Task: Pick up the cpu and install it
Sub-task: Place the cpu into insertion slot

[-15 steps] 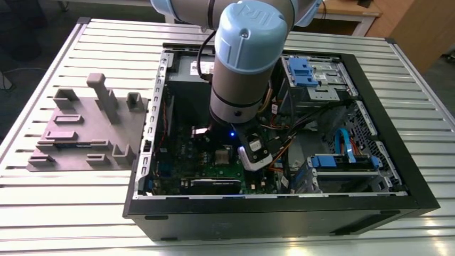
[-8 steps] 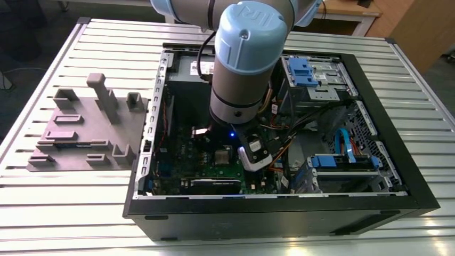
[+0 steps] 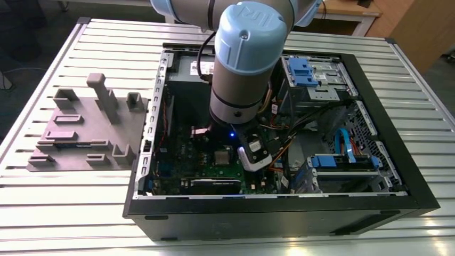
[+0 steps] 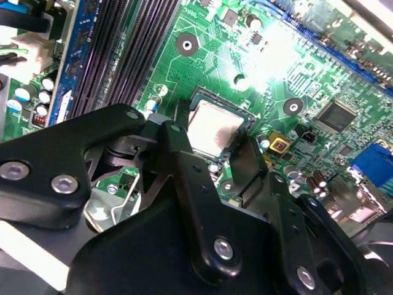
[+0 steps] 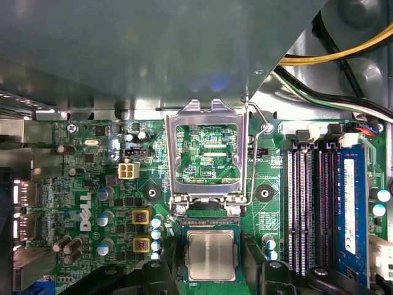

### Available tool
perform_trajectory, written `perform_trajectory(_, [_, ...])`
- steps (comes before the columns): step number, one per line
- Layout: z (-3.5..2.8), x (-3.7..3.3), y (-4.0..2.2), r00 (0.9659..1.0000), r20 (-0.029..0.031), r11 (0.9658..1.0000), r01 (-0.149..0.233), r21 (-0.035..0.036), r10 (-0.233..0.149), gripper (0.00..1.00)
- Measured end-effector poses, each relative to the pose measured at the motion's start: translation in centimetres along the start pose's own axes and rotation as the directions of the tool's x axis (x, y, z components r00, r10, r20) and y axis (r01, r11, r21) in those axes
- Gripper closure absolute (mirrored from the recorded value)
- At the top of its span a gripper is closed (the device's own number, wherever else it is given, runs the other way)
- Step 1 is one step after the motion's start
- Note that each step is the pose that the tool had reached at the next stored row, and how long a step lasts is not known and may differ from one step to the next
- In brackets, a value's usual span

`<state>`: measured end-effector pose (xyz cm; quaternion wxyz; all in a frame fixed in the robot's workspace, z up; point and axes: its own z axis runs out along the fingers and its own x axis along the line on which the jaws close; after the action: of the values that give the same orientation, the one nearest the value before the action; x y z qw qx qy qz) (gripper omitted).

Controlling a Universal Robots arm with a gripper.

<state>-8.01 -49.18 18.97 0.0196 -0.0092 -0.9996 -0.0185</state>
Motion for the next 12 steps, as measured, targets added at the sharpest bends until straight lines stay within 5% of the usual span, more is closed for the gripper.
perform_trajectory(12, [0.1, -0.02, 0.0, 1.0, 0.0003, 1.0, 0.0, -0.0003, 0.0, 0.53])
